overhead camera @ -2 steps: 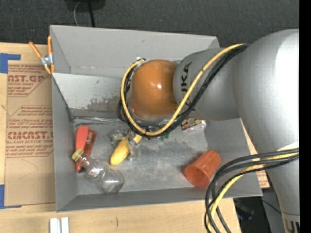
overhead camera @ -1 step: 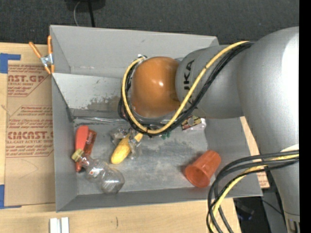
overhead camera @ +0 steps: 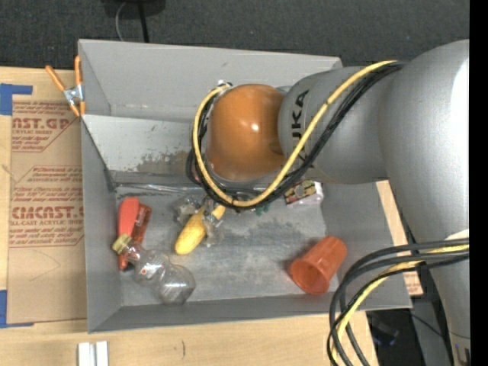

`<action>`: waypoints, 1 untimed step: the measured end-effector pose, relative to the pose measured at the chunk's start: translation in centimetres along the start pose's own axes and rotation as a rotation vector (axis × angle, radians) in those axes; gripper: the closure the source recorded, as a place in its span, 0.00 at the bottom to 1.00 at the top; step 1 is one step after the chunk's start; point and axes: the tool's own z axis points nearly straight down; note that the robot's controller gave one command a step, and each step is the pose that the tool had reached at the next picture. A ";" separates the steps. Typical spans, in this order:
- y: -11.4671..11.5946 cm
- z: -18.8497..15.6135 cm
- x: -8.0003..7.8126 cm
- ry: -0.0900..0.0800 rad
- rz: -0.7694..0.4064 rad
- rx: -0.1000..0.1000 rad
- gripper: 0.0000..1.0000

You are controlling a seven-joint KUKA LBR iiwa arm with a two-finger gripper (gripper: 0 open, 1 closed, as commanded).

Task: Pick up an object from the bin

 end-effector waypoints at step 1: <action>0.0 -0.8 0.0 0.000 0.000 0.000 1.00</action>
Offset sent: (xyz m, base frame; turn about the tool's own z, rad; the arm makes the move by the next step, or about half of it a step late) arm 0.0001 0.0000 0.0144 0.0000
